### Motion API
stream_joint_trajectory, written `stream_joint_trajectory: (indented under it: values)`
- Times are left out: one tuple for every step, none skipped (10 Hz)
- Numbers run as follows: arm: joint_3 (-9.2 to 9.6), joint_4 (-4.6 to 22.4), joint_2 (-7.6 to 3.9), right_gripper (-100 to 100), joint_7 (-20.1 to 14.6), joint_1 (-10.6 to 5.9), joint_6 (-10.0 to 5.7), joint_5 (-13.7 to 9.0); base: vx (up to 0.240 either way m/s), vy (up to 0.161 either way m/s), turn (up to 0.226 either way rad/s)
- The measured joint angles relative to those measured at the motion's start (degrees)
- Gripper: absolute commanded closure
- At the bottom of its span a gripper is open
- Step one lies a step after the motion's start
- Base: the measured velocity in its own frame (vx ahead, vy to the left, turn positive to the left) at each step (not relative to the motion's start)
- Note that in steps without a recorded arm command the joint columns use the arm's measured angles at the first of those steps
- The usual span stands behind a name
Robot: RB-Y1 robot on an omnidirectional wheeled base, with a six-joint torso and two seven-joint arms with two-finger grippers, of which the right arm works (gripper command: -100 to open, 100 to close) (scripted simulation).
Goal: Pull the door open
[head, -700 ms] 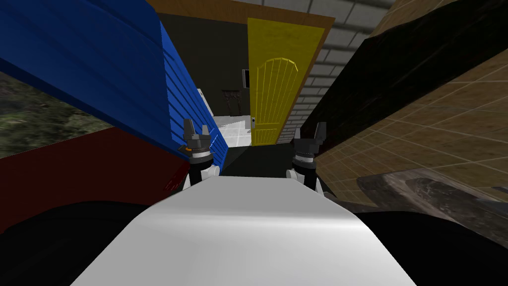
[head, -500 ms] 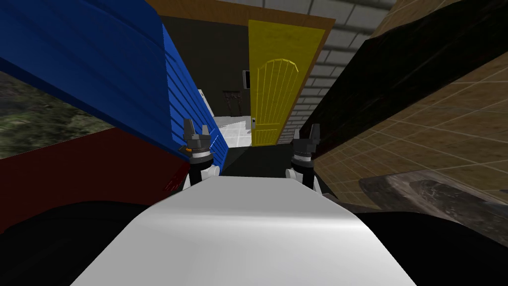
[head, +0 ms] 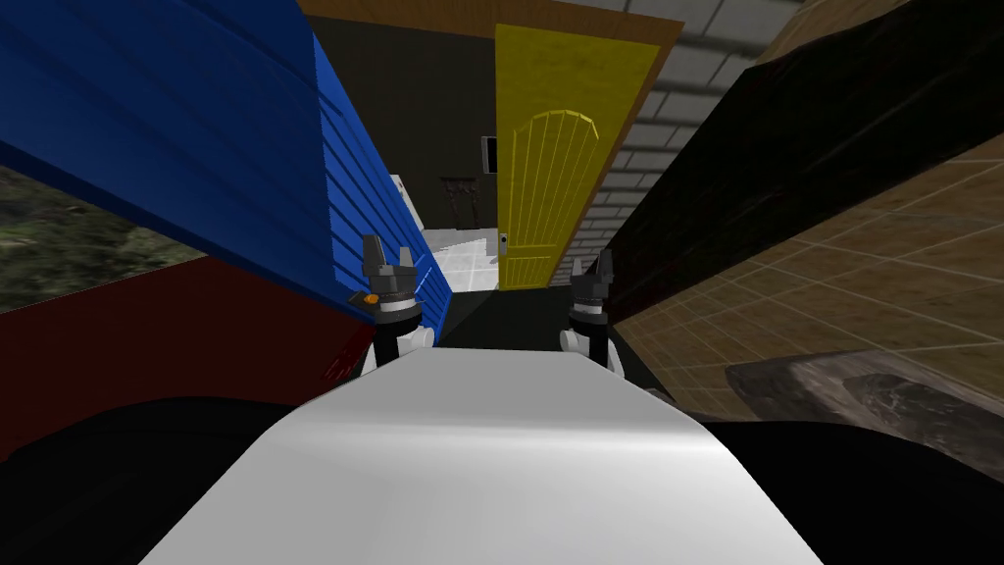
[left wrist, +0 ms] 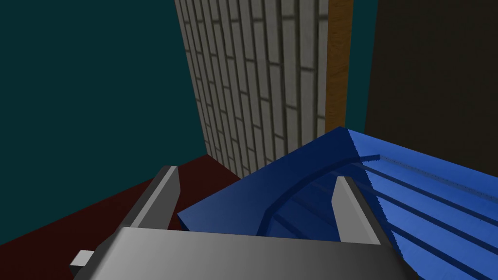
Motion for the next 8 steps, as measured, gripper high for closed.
stream_joint_trajectory:
  values:
    - [-0.11, 1.4, -0.14, -100, 0.1, -0.89, 0.13, -0.1, 0.079, 0.022, 0.031]
    - [-0.15, 3.4, -0.18, -100, 0.2, -1.98, -0.04, -0.3, 0.081, 0.020, 0.026]
    - [-0.35, 5.0, -0.37, -100, 0.3, -3.22, 0.25, -0.4, 0.085, 0.018, 0.031]
    - [-0.32, 6.8, -0.39, -100, 0.5, -4.19, 0.24, -0.5, 0.089, 0.028, 0.026]
    - [-0.47, 8.3, -0.65, -100, 0.5, -4.75, 0.07, -0.8, 0.090, 0.033, 0.030]
    - [-0.55, 10.0, -0.76, -100, 0.6, -5.86, 0.01, -1.0, 0.064, 0.028, 0.014]
    - [-0.79, 11.4, -0.91, -100, 0.6, -6.87, 0.17, -1.1, 0.059, 0.024, 0.021]
    - [-0.80, 12.5, -1.02, -100, 0.6, -7.28, 0.21, -1.2, 0.071, 0.023, 0.027]
